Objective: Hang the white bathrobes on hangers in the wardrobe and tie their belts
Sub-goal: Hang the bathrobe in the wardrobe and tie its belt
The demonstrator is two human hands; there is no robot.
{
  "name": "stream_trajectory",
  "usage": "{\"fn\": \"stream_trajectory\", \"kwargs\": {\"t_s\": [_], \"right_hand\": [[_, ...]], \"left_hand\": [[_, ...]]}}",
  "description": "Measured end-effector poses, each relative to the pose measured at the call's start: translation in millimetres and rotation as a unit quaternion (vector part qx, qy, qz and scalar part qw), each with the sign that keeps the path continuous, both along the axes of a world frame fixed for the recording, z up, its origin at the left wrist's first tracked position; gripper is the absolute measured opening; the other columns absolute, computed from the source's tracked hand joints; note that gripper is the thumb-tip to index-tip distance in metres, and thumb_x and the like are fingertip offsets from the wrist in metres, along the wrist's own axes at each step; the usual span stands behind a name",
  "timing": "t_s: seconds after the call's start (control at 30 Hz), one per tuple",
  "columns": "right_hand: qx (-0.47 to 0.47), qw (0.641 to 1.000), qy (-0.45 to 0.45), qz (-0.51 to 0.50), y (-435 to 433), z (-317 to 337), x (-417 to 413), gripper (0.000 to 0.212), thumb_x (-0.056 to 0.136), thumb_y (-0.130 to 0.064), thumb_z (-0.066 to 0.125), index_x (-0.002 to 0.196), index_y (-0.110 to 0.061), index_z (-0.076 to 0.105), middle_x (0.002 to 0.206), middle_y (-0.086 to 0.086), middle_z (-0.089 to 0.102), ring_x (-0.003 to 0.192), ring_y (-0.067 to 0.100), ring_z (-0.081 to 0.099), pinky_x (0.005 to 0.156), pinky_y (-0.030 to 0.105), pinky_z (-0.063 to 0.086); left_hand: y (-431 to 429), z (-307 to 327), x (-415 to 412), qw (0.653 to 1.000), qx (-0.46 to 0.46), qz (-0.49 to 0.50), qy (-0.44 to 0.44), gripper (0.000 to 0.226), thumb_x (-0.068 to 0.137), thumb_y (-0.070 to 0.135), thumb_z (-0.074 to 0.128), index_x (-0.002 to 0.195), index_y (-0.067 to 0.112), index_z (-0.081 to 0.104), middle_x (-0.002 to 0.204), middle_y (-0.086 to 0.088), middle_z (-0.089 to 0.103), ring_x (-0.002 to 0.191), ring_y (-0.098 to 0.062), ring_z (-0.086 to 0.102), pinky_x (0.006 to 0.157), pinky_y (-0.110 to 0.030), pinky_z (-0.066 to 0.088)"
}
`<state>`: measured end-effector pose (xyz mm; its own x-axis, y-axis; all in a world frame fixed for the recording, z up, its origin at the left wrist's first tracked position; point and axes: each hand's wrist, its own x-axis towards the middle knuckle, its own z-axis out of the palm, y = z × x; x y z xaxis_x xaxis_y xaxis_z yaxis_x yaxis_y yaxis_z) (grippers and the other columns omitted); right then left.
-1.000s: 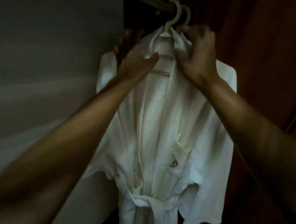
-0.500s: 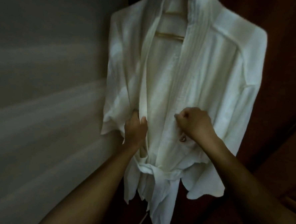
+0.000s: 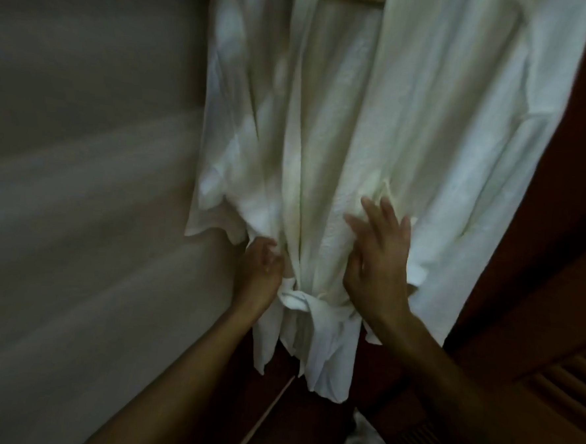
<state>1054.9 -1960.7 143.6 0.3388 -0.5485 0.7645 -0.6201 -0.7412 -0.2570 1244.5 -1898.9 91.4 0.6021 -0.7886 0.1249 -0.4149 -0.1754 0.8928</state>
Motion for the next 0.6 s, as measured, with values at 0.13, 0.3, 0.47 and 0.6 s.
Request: {"fn": "stream_trajectory", "kwargs": {"t_s": [0.13, 0.3, 0.47, 0.6], "right_hand": [[0.061, 0.995, -0.006, 0.081, 33.6, -72.8, -9.3, 0.031, 0.099, -0.012, 0.046, 0.118, -0.004, 0.069, 0.137, 0.018, 0.057, 0.136, 0.033, 0.047, 0.112, 0.052, 0.039], [0.224, 0.972, 0.064, 0.036, 29.5, -142.0, 4.7, 0.043, 0.093, -0.034, 0.065, 0.127, -0.008, 0.063, 0.122, 0.010, 0.065, 0.113, 0.025, 0.059, 0.100, 0.041, 0.048], [0.229, 0.954, 0.186, -0.059, 6.0, -149.7, 29.5, 0.045, 0.087, -0.048, 0.068, 0.117, -0.013, 0.068, 0.100, 0.004, 0.072, 0.089, 0.025, 0.066, 0.084, 0.042, 0.047], [0.255, 0.931, 0.259, -0.010, -3.6, -154.8, 30.6, 0.018, 0.098, -0.026, 0.055, 0.102, -0.019, 0.070, 0.094, 0.001, 0.069, 0.089, 0.024, 0.066, 0.083, 0.039, 0.042]], "left_hand": [[22.0, -72.7, 22.8, 0.984, 0.153, 0.065, 0.065, 0.025, 0.098, 0.027, 0.049, 0.111, 0.012, 0.065, 0.107, -0.007, 0.069, 0.097, -0.027, 0.068, 0.089, -0.043, 0.058], [-5.1, -113.4, 35.7, 0.977, 0.210, -0.034, 0.027, 0.028, 0.096, 0.043, 0.057, 0.108, 0.019, 0.064, 0.106, 0.001, 0.065, 0.105, -0.023, 0.067, 0.089, -0.033, 0.054], [-40.2, -110.4, 39.8, 0.965, 0.240, -0.096, -0.033, 0.058, 0.079, 0.064, 0.067, 0.125, 0.029, 0.063, 0.120, 0.006, 0.065, 0.106, -0.018, 0.065, 0.093, -0.042, 0.057], [-28.7, -113.1, 39.6, 0.958, 0.221, -0.182, -0.003, 0.042, 0.095, 0.043, 0.068, 0.130, 0.020, 0.063, 0.119, 0.008, 0.063, 0.112, -0.017, 0.063, 0.090, -0.028, 0.053]]}}
